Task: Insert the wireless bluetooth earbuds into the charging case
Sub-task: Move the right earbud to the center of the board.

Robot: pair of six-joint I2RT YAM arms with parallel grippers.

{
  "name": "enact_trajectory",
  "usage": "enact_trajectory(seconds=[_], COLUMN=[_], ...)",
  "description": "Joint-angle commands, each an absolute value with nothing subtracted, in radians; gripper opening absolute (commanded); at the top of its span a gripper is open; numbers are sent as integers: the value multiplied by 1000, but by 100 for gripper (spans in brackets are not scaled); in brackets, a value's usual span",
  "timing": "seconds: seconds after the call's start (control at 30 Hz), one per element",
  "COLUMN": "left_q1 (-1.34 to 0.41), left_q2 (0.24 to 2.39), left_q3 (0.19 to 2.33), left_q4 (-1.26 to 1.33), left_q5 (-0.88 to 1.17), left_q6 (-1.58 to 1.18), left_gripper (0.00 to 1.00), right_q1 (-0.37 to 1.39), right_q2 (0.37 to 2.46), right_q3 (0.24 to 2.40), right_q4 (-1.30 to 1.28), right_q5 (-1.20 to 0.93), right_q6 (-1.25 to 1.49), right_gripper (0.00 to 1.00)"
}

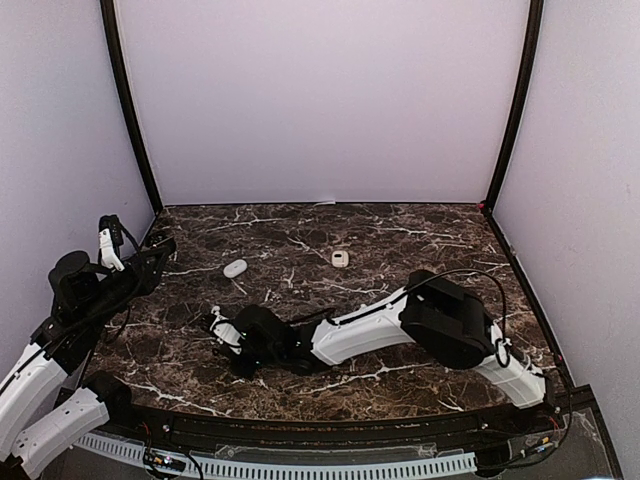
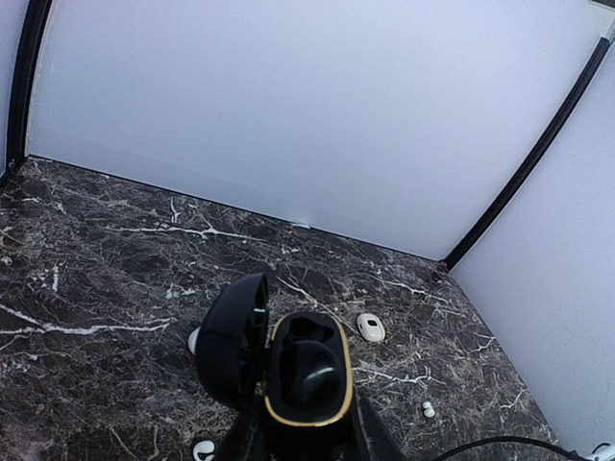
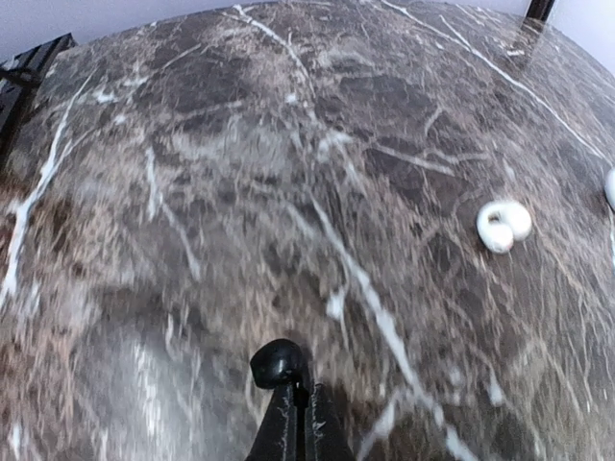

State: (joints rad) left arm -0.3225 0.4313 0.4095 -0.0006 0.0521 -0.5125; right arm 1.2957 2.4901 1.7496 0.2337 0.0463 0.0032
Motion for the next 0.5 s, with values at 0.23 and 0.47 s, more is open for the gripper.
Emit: enact_trajectory(seconds=[0.23, 0.47], left_q1=[-314, -314], left_q2=[438, 446], left_q3=[370, 314], left_q4=[65, 126], left_q5=[104, 156], left_q6=[-524, -550], left_gripper=[3, 3], right_q1=[1254, 1248], right_q2=[2150, 2057], right_q3=[1161, 1019], right_q4=[426, 426], right_q5=[23, 43], right_q6=[-18, -17], right_gripper=[0, 0])
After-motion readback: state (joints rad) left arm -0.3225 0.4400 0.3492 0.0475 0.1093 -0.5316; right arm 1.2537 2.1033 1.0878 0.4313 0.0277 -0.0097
